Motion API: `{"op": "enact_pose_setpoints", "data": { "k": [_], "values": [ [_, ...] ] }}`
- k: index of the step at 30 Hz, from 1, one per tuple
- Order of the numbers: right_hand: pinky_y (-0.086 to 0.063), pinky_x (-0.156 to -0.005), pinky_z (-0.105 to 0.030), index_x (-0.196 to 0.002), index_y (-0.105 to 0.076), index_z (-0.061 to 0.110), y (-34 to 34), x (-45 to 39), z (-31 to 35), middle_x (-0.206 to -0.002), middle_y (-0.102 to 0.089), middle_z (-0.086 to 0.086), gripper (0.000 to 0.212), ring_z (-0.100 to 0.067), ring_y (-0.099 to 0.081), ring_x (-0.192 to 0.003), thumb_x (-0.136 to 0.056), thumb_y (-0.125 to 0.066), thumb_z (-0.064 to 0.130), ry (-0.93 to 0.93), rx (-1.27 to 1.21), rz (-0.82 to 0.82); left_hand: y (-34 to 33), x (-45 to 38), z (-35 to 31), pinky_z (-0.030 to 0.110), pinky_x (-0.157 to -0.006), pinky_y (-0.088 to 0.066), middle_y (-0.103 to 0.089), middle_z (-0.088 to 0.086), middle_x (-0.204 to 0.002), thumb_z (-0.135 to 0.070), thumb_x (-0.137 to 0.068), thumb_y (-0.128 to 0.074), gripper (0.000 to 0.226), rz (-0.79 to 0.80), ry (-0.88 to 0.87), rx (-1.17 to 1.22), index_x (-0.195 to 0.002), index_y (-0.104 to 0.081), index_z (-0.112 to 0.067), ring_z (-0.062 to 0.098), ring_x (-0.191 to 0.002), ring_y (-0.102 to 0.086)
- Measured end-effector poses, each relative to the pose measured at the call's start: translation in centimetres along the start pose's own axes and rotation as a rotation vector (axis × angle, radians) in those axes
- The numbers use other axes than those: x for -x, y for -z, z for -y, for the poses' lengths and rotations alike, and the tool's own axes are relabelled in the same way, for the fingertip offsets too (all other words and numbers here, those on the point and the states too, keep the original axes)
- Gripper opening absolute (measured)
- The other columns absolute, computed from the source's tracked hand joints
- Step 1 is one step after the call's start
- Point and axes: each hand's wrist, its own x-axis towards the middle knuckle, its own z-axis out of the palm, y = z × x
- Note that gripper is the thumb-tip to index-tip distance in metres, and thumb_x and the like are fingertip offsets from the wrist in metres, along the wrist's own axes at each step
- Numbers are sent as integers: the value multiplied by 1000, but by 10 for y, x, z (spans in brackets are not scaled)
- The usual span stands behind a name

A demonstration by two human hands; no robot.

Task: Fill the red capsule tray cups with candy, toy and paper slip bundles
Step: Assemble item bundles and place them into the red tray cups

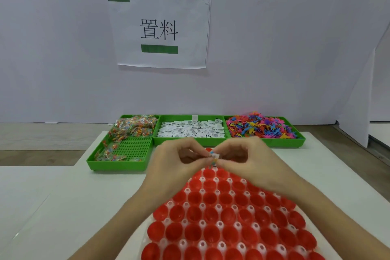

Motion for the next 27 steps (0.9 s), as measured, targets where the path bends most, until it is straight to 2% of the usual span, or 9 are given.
{"op": "enact_pose_setpoints", "data": {
  "k": [4, 6, 8, 12, 15, 16, 19, 22, 27],
  "values": [
    [-60, -84, -29, -100, -79, 17, 15, -31, -13, -87, -79, 4, 13, -8, -75, -83, -88, -76, 11, -54, 158, 38, -13, -27, 13, 11, -72, -49, -73, -19, -72, -30, -77, -89, 12, -42, -61, -163, -75, -79, -23, -3, -75, -67],
    [-60, -83, -27, -99, -79, 17, 14, -40, -23, -86, -79, 3, 13, -7, -74, -82, -87, -78, 13, -83, 185, 49, -13, -36, 21, 12, -73, -42, -66, -32, -68, -35, -77, -88, 13, -38, -75, -289, -74, -78, -27, -6, -83, -57],
    [-60, -83, -27, -99, -80, 17, 7, -46, -32, -86, -79, 2, 13, -6, -74, -82, -86, -79, 15, -106, 215, 60, -10, -42, 29, 17, -78, -40, -63, -34, -63, -36, -77, -87, 13, 39, -96, -400, -76, -78, -26, -2, -89, -50],
    [-60, -79, -23, -95, -80, 20, -8, -47, -42, -83, -78, 5, 11, -1, -72, -77, -84, -80, 18, -108, 259, 24, -6, -46, 39, 9, -76, -33, -57, -31, -59, -35, -75, -89, 13, 90, -135, -477, -76, -79, -27, 9, -91, -42],
    [-58, -73, -16, -93, -79, 24, -11, -48, -44, -81, -77, 6, 12, -1, -71, -74, -85, -78, 16, -118, 322, 13, -13, -45, 43, 10, -74, -35, -57, -44, -73, -38, -75, -88, 15, 86, -124, -490, -78, -78, -27, 10, -93, -42],
    [-56, -70, -14, -92, -79, 24, -10, -48, -44, -81, -77, 6, 12, -1, -70, -73, -85, -78, 15, -126, 332, 13, -15, -45, 44, 10, -74, -36, -56, -44, -76, -39, -74, -88, 16, 76, -124, -494, -78, -78, -27, 10, -93, -43],
    [-50, -63, -10, -92, -78, 21, -12, -49, -43, -79, -75, 6, 10, 0, -67, -68, -86, -77, 14, -142, 337, 14, -19, -46, 47, 11, -71, -36, -51, -27, -65, -40, -72, -89, 18, 45, -123, -508, -78, -77, -28, 8, -92, -42],
    [-47, -60, -7, -92, -76, 20, -17, -49, -43, -78, -71, 10, 9, 4, -62, -65, -86, -76, 13, -133, 397, 16, -21, -47, 49, 17, -71, -34, -58, -20, -72, -39, -73, -89, 17, 70, -109, -533, -78, -76, -28, 8, -91, -37],
    [-43, -59, -5, -92, -74, 19, -19, -49, -42, -76, -66, 13, 12, 5, -58, -65, -85, -74, 10, -111, 450, 23, -22, -48, 48, 16, -70, -35, -57, -22, -68, -39, -73, -89, 17, 62, -116, -562, -77, -76, -28, 9, -89, -37]
  ]
}}
